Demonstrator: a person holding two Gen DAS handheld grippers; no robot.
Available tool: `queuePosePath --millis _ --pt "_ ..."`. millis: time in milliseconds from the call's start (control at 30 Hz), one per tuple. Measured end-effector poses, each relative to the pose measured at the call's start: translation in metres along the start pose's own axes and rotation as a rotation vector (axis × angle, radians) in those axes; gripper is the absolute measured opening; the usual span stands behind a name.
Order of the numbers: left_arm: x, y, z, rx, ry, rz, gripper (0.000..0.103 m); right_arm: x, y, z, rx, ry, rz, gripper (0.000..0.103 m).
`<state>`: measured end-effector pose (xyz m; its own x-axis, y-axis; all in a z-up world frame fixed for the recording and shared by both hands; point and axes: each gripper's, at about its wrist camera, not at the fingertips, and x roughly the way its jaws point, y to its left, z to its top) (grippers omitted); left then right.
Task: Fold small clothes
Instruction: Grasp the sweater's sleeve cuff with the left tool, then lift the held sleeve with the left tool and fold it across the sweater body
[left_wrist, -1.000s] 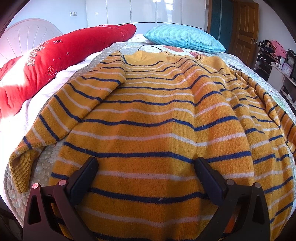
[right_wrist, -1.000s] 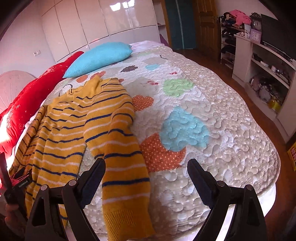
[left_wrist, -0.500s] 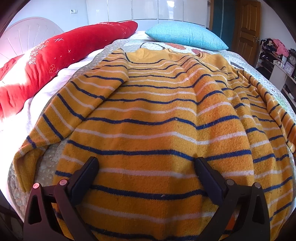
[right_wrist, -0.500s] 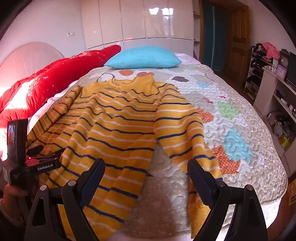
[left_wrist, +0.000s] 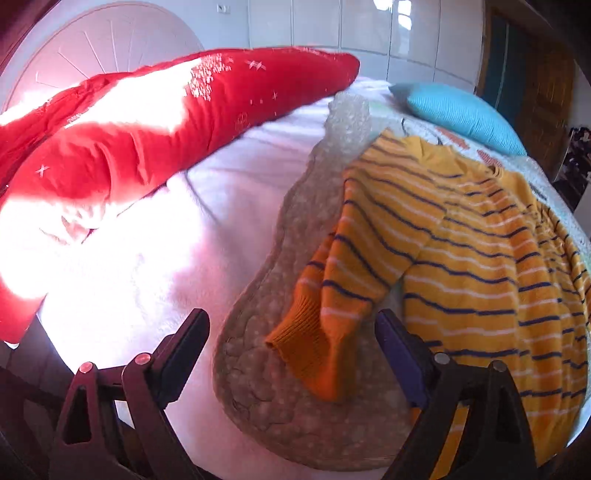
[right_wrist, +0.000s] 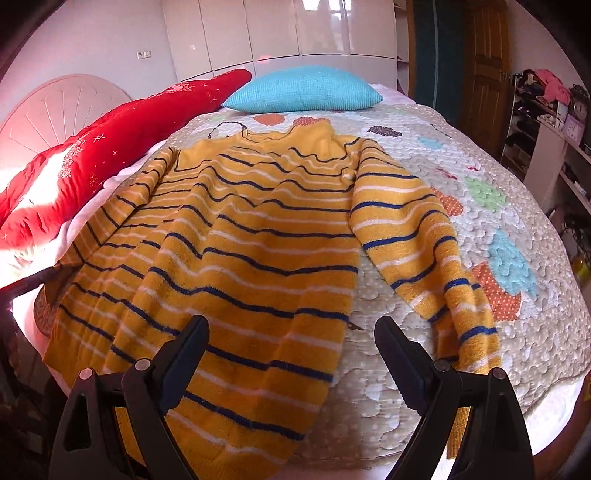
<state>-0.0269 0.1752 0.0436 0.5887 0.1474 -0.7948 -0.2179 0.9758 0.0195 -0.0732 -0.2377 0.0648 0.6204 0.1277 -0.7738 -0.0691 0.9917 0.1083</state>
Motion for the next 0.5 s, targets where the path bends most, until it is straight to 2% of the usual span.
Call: queuePosePath --millis 33,67,100,133,200,333,433,500 --pt "0.010 0.000 -0.001 0.019 0.038 -0.013 0.083 0.000 0.003 -0.001 -0.007 0.000 -0.006 0.094" --pt "0.017 -0.002 -0.001 0.037 0.061 -0.039 0.071 -0.001 0.004 -0.001 -0.017 0.000 -0.017 0.094" --pt "0.022 -0.004 -0.002 0.048 0.091 -0.066 0.035 -0.002 0.006 -0.001 -0.029 -0.001 -0.033 0.094" --pt "0.026 -0.004 0.001 0.043 0.112 -0.079 0.018 -0.004 0.007 -0.001 -0.038 -0.001 -0.048 0.094" --pt "0.024 0.008 0.014 -0.007 0.106 -0.087 0.013 -0.009 0.005 -0.002 -0.049 -0.001 -0.071 0.094" --pt "0.014 0.063 0.057 -0.141 0.037 0.063 0.012 -0.018 -0.002 -0.002 -0.044 -0.009 -0.104 0.094" --pt "0.012 0.109 0.090 -0.203 -0.004 0.221 0.012 -0.018 -0.005 -0.004 -0.026 -0.004 -0.100 0.094" --pt "0.012 0.131 0.106 -0.228 -0.007 0.261 0.012 -0.013 -0.003 -0.006 -0.018 0.007 -0.093 0.094"
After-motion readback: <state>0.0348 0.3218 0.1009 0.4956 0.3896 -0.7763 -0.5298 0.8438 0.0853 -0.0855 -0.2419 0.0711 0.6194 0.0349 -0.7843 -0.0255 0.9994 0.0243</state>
